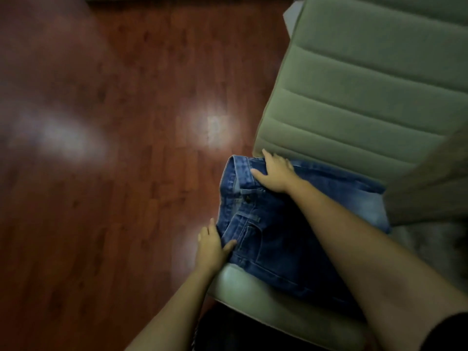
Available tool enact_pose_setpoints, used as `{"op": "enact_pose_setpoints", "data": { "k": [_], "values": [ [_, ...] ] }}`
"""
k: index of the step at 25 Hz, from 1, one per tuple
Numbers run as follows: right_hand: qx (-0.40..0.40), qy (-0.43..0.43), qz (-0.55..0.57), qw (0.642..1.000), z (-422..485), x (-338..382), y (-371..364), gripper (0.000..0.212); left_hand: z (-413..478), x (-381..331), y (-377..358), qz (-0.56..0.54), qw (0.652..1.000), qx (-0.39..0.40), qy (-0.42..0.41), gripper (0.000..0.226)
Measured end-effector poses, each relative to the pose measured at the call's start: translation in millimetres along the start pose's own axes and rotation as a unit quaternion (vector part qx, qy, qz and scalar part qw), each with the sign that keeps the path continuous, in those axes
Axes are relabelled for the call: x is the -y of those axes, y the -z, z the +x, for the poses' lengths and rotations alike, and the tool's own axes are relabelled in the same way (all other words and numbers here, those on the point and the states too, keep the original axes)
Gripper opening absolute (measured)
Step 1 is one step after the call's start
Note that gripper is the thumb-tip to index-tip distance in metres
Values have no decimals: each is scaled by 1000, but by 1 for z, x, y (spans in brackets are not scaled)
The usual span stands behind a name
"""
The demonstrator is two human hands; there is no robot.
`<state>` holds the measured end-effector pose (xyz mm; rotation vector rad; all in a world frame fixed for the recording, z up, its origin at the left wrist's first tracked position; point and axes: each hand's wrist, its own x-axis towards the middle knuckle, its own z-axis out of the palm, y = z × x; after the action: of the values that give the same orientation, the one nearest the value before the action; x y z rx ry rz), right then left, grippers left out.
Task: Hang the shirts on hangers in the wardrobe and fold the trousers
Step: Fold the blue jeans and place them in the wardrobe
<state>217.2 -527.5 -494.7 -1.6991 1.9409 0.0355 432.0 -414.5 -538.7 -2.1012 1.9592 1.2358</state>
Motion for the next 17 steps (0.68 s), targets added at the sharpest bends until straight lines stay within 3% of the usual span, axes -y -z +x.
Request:
{"op": "enact_pose_setpoints", "data": {
  "k": [3,8,13,17],
  "values": [
    [-26,-12,-20,999,8,-1,-2,67,2,-1,-3,-32,999,-14,-24,56],
    [-183,32,22,982,-31,-6,35,31,-13,-34,25,-47,998,27,-44,13],
    [-239,-11,92,966,-102,-33,138,36,-60,-137,93,-198,971,107,-82,23],
    [-353,-82,176,915,-204,-82,250,25,-115,-245,137,-164,944,200,-207,31]
  ]
}}
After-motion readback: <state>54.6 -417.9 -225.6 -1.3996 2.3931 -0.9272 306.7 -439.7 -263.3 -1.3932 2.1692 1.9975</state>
